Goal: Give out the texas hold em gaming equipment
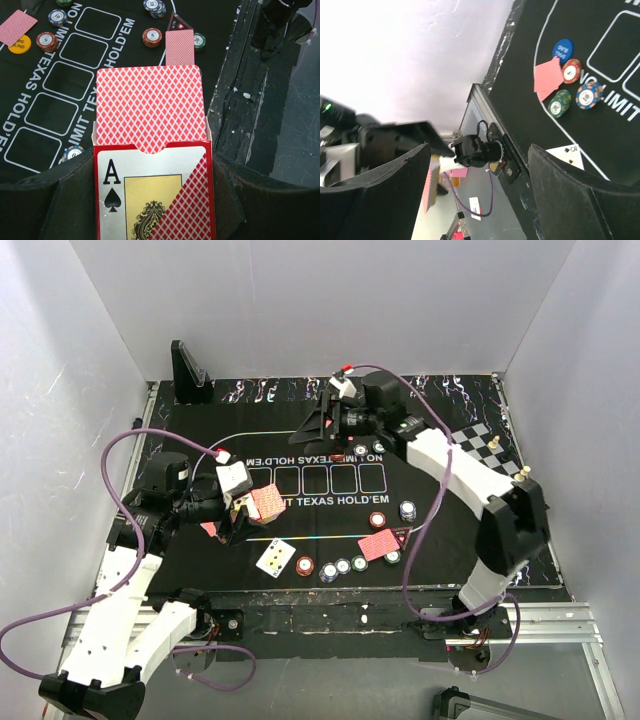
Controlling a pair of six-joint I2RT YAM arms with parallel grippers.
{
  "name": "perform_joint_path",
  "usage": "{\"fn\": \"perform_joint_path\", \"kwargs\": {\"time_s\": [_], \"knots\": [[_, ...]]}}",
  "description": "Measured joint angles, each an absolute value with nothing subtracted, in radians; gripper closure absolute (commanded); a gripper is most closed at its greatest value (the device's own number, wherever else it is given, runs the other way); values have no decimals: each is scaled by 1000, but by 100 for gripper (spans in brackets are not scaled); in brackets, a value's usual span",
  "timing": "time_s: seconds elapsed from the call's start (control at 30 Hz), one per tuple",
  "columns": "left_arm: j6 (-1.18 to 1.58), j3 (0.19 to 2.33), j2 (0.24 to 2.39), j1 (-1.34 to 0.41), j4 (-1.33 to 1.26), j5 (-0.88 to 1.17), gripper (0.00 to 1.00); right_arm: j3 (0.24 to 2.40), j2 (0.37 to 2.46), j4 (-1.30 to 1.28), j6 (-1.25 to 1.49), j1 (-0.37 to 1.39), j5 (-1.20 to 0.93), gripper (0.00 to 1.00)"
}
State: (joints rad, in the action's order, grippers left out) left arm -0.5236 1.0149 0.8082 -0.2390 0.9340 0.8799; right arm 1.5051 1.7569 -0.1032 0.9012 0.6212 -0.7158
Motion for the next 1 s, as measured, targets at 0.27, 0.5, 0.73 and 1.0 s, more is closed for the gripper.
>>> {"fn": "perform_joint_path", "kwargs": {"time_s": [0.27, 0.5, 0.73, 1.0], "knots": [[-537, 995, 817, -239, 916, 880, 100, 1276, 1551, 20, 970, 629, -775, 12], [-534, 994, 821, -239, 889, 880, 100, 1254, 1521, -19, 932, 728, -790, 11], [-527, 994, 844, -239, 879, 880, 100, 1295, 1533, -102, 883, 775, -795, 9], [-520, 994, 866, -239, 866, 879, 100, 1320, 1572, -127, 866, 781, -794, 9]]}}
